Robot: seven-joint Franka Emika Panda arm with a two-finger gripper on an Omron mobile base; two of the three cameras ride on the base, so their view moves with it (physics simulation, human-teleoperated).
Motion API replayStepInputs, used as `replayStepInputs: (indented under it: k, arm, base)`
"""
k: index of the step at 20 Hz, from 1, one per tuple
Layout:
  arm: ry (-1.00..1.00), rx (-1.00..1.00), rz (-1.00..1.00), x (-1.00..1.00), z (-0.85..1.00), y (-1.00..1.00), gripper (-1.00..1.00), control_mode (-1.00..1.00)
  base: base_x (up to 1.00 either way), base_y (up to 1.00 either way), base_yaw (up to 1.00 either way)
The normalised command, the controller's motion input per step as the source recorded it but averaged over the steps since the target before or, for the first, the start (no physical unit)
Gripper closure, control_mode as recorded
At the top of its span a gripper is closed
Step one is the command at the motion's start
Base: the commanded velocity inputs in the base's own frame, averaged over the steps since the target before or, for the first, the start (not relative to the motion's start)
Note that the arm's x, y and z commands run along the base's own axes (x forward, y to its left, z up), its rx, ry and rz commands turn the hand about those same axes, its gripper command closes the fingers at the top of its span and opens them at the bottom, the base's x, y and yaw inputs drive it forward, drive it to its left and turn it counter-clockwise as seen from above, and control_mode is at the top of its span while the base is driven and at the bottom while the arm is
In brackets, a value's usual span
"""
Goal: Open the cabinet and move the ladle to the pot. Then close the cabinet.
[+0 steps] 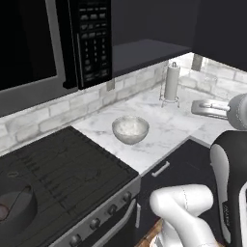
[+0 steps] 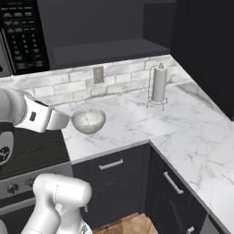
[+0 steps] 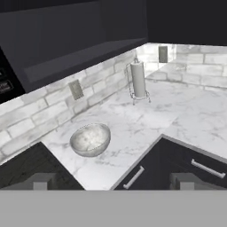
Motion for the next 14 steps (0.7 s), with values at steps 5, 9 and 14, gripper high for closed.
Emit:
replayStepInputs:
  k: [5,9,14]
  arm:
    - [0.00,0.00,0.00,0.00,0.00,0.00,-1.00,1.00]
    - [0.00,0.00,0.00,0.00,0.00,0.00,-1.00,1.00]
    - [0.00,0.00,0.00,0.00,0.00,0.00,-1.00,1.00]
  base:
    - [0.00,-0.19,-0.37]
    - [0.00,-0.11,-0.34]
    - [0.17,-0.05,-0.23]
